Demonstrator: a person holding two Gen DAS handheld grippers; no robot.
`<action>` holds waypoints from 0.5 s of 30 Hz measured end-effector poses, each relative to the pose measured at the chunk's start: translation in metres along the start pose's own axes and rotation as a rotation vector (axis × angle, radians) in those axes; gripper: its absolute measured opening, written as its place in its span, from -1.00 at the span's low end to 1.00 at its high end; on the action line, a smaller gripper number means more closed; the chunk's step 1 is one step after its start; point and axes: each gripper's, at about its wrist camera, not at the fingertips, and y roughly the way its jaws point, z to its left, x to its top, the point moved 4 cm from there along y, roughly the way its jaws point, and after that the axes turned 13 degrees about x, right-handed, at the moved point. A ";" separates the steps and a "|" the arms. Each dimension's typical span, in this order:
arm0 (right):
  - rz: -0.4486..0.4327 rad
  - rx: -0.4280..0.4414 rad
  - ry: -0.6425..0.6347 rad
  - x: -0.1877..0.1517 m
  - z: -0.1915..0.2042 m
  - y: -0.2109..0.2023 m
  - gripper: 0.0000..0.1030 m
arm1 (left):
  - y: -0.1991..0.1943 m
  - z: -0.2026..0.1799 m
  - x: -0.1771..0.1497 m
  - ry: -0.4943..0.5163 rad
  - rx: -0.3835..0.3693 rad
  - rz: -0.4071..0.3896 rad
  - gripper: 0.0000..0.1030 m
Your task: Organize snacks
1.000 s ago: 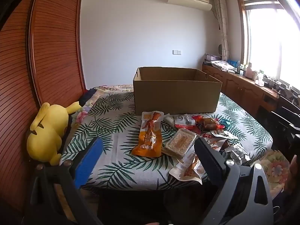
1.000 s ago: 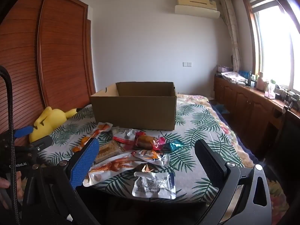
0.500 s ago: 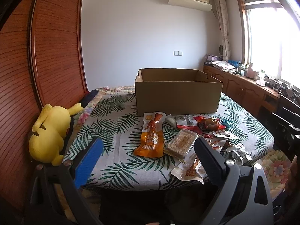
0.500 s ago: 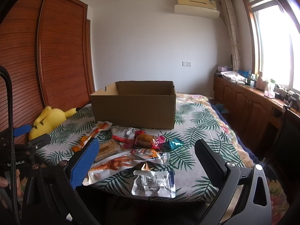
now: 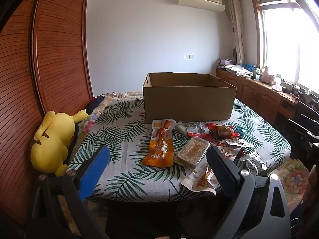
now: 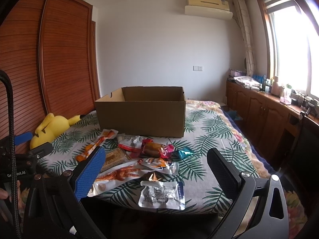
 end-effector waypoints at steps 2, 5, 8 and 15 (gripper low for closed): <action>0.000 0.002 0.002 0.000 0.000 0.000 1.00 | 0.000 0.000 0.000 0.000 0.000 -0.001 0.92; -0.001 0.001 0.001 0.000 0.000 0.000 1.00 | -0.001 0.000 0.000 -0.001 -0.001 -0.002 0.92; -0.002 -0.001 0.001 0.000 0.000 0.000 1.00 | -0.002 -0.001 0.000 -0.001 -0.001 -0.005 0.92; -0.002 0.000 0.001 0.000 0.000 -0.001 1.00 | -0.005 -0.001 0.001 0.002 0.000 -0.009 0.92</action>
